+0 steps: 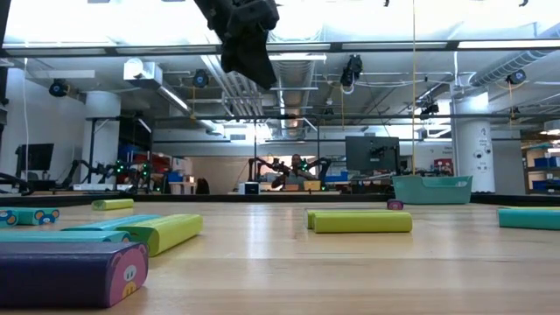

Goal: Sort blocks
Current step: Put the green block into the orange bin

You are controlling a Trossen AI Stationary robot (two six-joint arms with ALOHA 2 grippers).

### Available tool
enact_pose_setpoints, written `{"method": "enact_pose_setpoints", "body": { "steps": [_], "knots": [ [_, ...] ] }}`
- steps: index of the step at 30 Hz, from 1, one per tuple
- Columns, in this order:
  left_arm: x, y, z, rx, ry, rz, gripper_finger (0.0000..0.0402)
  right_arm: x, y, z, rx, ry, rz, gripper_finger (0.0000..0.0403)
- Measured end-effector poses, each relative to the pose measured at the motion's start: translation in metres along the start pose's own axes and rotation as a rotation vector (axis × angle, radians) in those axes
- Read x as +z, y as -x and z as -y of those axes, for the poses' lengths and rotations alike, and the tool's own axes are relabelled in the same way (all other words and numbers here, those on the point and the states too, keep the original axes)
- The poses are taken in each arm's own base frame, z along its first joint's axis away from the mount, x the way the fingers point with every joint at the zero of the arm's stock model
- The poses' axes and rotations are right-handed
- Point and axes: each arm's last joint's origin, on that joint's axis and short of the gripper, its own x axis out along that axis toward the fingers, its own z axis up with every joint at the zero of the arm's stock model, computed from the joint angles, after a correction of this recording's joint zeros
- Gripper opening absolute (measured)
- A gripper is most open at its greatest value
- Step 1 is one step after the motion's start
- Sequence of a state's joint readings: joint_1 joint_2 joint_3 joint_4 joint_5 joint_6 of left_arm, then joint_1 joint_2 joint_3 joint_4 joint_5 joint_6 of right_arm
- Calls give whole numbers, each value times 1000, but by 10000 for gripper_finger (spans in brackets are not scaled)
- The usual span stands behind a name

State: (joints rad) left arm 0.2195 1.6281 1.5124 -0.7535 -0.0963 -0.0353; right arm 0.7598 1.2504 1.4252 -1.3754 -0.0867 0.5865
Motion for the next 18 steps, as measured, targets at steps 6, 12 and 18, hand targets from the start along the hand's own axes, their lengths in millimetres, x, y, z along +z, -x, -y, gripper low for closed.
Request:
{"method": "enact_pose_setpoints", "body": {
  "steps": [6,12,18],
  "knots": [
    [1,11,-1,-1,-1,31,142,-19,-36,-41,61,-13,-8,55],
    [2,16,-1,-2,-3,51,142,-39,-80,-55,-26,-16,-120,55],
    [2,16,-1,-2,-3,50,142,-39,-119,-57,-45,5,-139,55]
  ]
}}
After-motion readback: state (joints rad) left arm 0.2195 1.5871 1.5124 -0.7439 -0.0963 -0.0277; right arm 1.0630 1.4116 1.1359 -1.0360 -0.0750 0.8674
